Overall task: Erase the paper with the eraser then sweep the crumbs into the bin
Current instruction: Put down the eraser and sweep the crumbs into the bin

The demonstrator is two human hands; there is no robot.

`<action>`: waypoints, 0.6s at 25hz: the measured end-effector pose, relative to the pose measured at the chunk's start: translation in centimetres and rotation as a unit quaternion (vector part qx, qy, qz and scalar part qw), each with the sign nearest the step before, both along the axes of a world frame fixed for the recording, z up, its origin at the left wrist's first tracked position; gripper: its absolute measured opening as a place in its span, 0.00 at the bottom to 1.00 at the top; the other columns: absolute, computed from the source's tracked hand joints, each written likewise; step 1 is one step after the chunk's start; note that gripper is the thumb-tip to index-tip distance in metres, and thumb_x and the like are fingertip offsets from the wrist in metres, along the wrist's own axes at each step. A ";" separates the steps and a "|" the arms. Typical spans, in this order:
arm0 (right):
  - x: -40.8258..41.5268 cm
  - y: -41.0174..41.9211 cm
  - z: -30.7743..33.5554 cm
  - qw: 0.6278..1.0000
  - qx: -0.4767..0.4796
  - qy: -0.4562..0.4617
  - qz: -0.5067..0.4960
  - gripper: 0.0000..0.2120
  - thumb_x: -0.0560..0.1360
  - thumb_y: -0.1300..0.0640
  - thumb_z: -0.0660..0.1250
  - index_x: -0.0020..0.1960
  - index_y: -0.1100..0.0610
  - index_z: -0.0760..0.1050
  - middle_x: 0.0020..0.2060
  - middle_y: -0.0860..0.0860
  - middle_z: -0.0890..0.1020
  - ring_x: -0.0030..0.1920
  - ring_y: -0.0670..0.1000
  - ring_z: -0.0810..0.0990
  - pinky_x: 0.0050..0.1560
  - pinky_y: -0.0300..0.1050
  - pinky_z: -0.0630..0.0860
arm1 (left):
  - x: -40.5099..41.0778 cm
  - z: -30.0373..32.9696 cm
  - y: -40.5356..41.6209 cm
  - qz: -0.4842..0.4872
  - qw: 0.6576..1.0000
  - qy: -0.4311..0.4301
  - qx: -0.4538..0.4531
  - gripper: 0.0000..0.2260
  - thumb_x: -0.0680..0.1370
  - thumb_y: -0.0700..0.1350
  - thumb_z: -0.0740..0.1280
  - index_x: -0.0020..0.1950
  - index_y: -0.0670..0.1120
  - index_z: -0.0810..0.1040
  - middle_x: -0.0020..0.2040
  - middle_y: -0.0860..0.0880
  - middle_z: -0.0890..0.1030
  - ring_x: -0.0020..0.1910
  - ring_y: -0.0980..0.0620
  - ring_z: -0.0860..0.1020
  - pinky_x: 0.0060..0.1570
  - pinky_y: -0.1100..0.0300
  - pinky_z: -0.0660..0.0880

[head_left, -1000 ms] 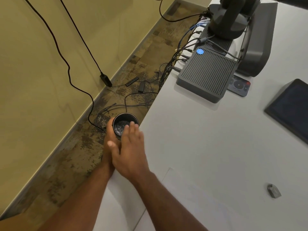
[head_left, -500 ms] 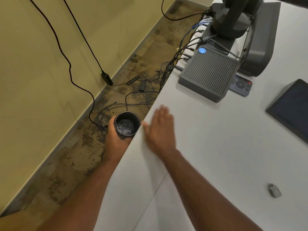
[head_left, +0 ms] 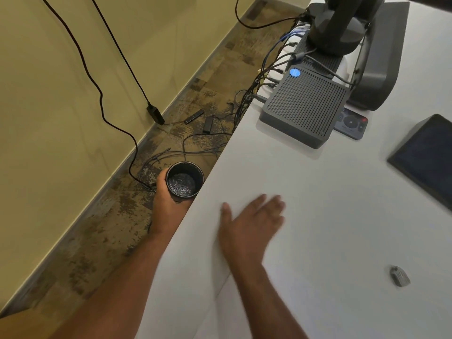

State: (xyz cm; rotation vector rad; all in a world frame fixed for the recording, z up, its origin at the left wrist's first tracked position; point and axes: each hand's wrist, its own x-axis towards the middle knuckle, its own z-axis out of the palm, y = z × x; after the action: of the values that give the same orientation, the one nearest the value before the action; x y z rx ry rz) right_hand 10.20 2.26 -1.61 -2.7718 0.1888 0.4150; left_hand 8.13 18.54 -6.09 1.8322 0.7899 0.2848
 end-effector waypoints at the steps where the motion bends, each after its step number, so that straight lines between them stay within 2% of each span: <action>1: -0.8 1.8 -0.2 0.998 0.031 -0.009 0.046 0.42 0.78 0.36 0.48 0.76 0.68 0.46 0.75 0.68 0.42 0.76 0.65 0.37 0.73 0.61 0.38 | 0.1 -0.1 0.1 0.000 1.000 -0.001 0.002 0.46 0.64 0.46 0.83 0.76 0.54 0.61 0.66 0.52 0.75 0.64 0.54 0.74 0.62 0.55 0.74; 3: -1.6 5.1 -0.1 0.979 0.116 -0.035 0.162 0.39 0.79 0.37 0.46 0.77 0.65 0.45 0.76 0.63 0.42 0.76 0.59 0.35 0.74 0.57 0.38 | 0.1 -0.1 0.4 -0.016 1.000 -0.014 0.012 0.43 0.66 0.43 0.80 0.75 0.49 0.61 0.66 0.49 0.75 0.65 0.52 0.74 0.65 0.50 0.74; 4: -1.3 5.7 0.6 0.961 0.183 -0.026 0.204 0.37 0.80 0.38 0.45 0.78 0.61 0.43 0.77 0.58 0.41 0.76 0.53 0.35 0.75 0.53 0.38 | 0.1 0.0 0.4 -0.026 0.999 -0.016 0.017 0.41 0.67 0.45 0.78 0.75 0.47 0.61 0.66 0.48 0.74 0.65 0.50 0.74 0.65 0.50 0.74; 6: -0.6 4.7 1.2 0.940 0.282 -0.011 0.194 0.33 0.81 0.40 0.47 0.79 0.56 0.44 0.79 0.52 0.44 0.76 0.46 0.37 0.76 0.47 0.38 | 0.1 0.2 0.2 -0.025 1.000 -0.010 0.017 0.42 0.66 0.52 0.77 0.75 0.47 0.61 0.67 0.48 0.74 0.66 0.49 0.74 0.63 0.54 0.73; 7: -0.6 3.6 1.3 0.955 0.256 -0.022 0.148 0.33 0.80 0.40 0.47 0.79 0.56 0.44 0.79 0.53 0.44 0.77 0.48 0.37 0.75 0.47 0.37 | 0.1 0.2 0.2 -0.020 1.000 -0.005 0.012 0.45 0.65 0.53 0.79 0.76 0.49 0.61 0.67 0.49 0.74 0.66 0.50 0.73 0.62 0.55 0.72; 9: -1.6 1.7 0.9 0.994 0.098 -0.010 0.048 0.37 0.80 0.38 0.45 0.78 0.62 0.42 0.77 0.60 0.40 0.76 0.56 0.35 0.75 0.54 0.36 | 0.1 0.1 0.2 -0.010 1.000 0.005 0.002 0.48 0.63 0.51 0.83 0.77 0.53 0.59 0.68 0.51 0.74 0.65 0.53 0.72 0.61 0.56 0.72; 10: -2.4 1.8 0.6 0.999 0.039 0.001 0.033 0.39 0.79 0.37 0.46 0.78 0.64 0.42 0.76 0.64 0.39 0.76 0.60 0.34 0.74 0.57 0.36 | 0.0 0.1 0.3 -0.009 1.000 0.008 0.009 0.48 0.64 0.50 0.83 0.77 0.54 0.59 0.68 0.51 0.74 0.65 0.54 0.72 0.61 0.56 0.72; 11: -3.1 2.6 0.6 0.999 0.021 0.003 0.039 0.40 0.79 0.37 0.47 0.77 0.66 0.44 0.75 0.66 0.40 0.75 0.64 0.35 0.74 0.60 0.37 | -0.1 0.0 0.4 -0.011 1.000 0.008 0.014 0.47 0.64 0.48 0.83 0.76 0.54 0.59 0.68 0.50 0.74 0.65 0.54 0.73 0.62 0.56 0.73; 13: -3.2 5.5 0.8 0.992 0.064 -0.005 0.108 0.41 0.78 0.37 0.48 0.77 0.67 0.45 0.75 0.67 0.39 0.75 0.64 0.34 0.73 0.60 0.36 | -0.2 -0.2 0.5 -0.022 1.000 -0.005 0.012 0.43 0.67 0.47 0.82 0.76 0.53 0.60 0.68 0.49 0.74 0.64 0.58 0.74 0.63 0.61 0.73; 14: -2.7 6.9 1.1 0.979 0.121 0.009 0.161 0.39 0.80 0.39 0.48 0.78 0.65 0.43 0.75 0.64 0.38 0.75 0.61 0.33 0.74 0.58 0.34 | -0.3 0.0 0.4 -0.031 0.999 -0.015 -0.012 0.41 0.69 0.50 0.80 0.75 0.53 0.60 0.69 0.50 0.73 0.64 0.62 0.74 0.62 0.65 0.72; 15: -2.1 7.8 1.3 0.959 0.189 0.023 0.209 0.36 0.81 0.40 0.48 0.78 0.62 0.41 0.77 0.59 0.39 0.76 0.56 0.33 0.74 0.53 0.34 | -0.4 0.2 0.3 -0.030 0.998 -0.028 -0.039 0.40 0.71 0.57 0.77 0.75 0.54 0.59 0.69 0.51 0.72 0.63 0.66 0.73 0.61 0.67 0.71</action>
State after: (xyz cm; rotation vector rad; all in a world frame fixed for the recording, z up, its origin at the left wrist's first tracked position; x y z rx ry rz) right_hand 8.13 10.09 -0.29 -2.4100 -0.4324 0.5534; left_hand 7.72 18.84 -5.86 1.7643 0.6960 0.2611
